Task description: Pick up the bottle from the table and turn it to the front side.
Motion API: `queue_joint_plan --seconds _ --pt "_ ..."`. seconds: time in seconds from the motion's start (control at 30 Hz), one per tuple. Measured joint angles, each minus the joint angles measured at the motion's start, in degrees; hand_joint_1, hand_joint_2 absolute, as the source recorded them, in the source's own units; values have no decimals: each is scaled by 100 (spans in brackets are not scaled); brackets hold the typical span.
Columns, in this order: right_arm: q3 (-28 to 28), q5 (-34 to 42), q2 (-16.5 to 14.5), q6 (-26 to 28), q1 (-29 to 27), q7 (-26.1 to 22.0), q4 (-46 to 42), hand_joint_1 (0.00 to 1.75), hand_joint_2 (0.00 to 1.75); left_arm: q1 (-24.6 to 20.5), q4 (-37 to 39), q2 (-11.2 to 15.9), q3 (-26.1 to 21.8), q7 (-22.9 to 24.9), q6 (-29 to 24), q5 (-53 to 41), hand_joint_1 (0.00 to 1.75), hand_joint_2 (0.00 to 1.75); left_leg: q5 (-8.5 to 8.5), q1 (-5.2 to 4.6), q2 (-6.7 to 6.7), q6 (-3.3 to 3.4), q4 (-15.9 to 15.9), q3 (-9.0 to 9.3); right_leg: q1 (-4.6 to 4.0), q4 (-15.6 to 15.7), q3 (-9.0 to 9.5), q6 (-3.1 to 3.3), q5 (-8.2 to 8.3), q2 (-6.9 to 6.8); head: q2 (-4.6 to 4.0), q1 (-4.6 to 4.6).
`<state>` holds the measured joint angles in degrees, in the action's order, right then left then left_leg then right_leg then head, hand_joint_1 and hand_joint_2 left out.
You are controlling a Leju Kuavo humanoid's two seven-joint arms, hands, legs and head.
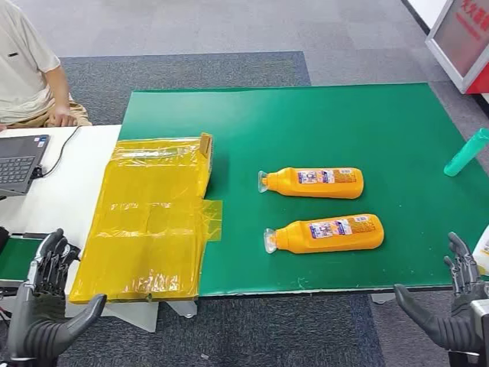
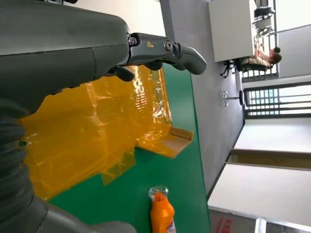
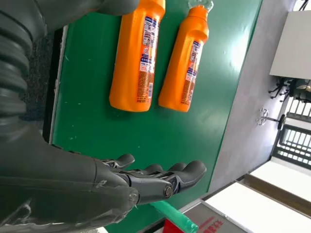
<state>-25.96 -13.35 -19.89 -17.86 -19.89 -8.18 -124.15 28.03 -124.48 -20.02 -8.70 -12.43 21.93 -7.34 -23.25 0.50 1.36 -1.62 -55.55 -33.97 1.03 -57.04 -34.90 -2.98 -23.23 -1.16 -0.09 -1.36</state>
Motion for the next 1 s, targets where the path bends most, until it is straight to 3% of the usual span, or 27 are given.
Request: queue_joint_plan --seconds 0.27,0.5,0.63,0.8,1.0 --pt "161 -259 0 124 11 145 0 0 175 -5 0 0 -37 87 46 218 0 175 0 0 0 0 0 -1 0 0 3 0 0 0 0 1" --pt "720 -985 0 370 126 326 2 0 175 -14 -9 2 -325 163 204 565 0 175 2 0 0 -1 0 2 -1 0 4 0 0 0 0 1" --pt "897 -1812 -1 373 198 385 13 0 175 -46 -9 2 -496 209 379 621 0 175 2 0 0 0 0 2 0 0 5 0 0 0 -1 1" --pt "1023 -2310 -2 380 291 424 54 0 175 -91 -8 2 -611 238 498 617 0 175 1 0 0 0 0 2 1 0 5 0 0 0 0 1" --pt "1351 -4921 154 591 497 804 382 0 175 -234 40 2 -617 332 737 485 0 175 3 0 0 -1 0 3 0 0 5 0 1 0 -1 1"
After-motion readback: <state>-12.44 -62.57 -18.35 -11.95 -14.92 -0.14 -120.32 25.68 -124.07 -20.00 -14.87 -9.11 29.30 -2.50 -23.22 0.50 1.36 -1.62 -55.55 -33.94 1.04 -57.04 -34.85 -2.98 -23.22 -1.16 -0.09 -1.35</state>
